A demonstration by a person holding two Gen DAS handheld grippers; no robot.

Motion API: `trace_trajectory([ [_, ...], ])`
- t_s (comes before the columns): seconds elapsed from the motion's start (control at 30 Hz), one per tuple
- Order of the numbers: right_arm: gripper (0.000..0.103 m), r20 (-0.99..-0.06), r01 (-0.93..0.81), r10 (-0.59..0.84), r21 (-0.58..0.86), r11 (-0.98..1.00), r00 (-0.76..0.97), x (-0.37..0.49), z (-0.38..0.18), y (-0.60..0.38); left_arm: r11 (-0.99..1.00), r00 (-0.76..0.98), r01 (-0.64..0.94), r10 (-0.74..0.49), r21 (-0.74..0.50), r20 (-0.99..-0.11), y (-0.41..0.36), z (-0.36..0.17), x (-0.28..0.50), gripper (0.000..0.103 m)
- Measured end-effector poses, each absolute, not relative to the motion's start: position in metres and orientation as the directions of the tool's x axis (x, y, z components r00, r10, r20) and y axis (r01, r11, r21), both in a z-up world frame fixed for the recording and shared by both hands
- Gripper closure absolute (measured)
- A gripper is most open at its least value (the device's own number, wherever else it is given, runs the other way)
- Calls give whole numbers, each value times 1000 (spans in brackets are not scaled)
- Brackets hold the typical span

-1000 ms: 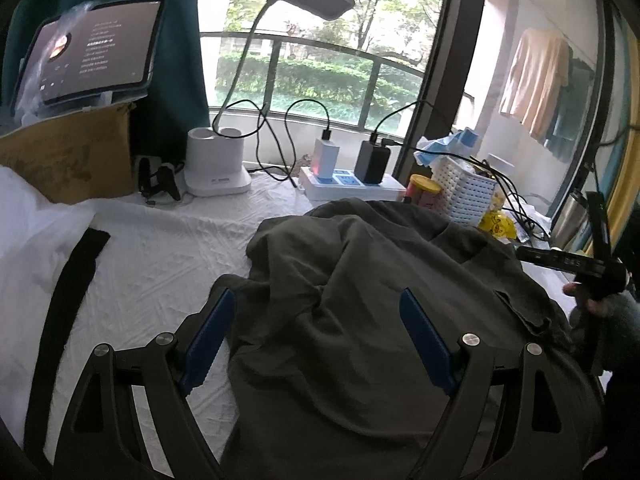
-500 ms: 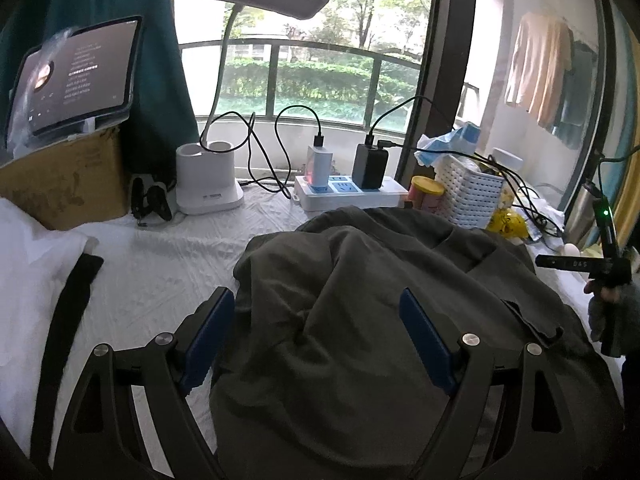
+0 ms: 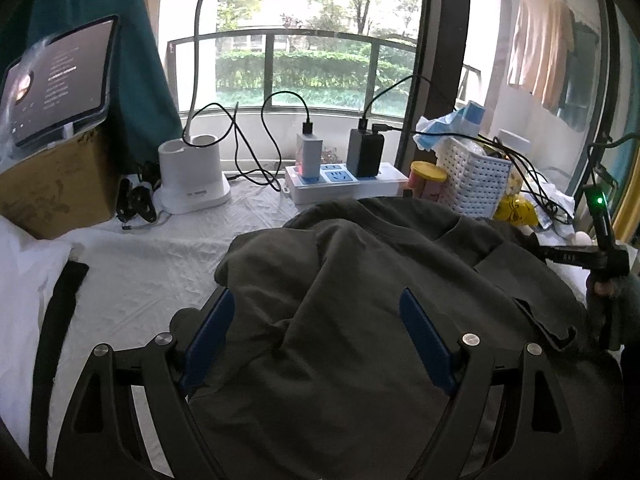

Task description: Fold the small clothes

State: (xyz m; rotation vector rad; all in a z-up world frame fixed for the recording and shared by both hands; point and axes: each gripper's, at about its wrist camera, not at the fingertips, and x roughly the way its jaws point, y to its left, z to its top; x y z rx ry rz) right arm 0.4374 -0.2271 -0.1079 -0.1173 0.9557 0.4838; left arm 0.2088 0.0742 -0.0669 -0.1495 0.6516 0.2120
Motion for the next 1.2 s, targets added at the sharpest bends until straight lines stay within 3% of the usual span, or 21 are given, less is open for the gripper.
trace_trajectory([
  [0.2,99,-787,-381,272,51,923,553,460,-92,-253,970,779,-235,146,-68,-610,71,-63,212,16],
  [0.6,96,-816,-382,226,7,924,532,461,-102,-249,970,788,-232,145,-70,-598,67,-54,206,16],
  [0.63,93,-817,-382,225,6,924,531,458,-99,-255,970,791,-231,144,-71,-595,67,-53,205,16],
  [0.7,68,-810,-381,229,8,924,540,446,-92,-263,971,795,-228,141,-75,-590,66,-51,202,16],
  [0.73,36,-801,-384,237,9,923,551,437,-87,-270,971,798,-224,137,-78,-587,65,-50,200,16],
  [0.77,13,-793,-389,245,11,921,558,431,-85,-273,972,799,-221,134,-79,-586,64,-49,199,16],
  [1.2,10,-839,-474,144,-148,868,525,328,-107,-249,976,786,-214,140,-52,-602,74,-53,164,16],
])
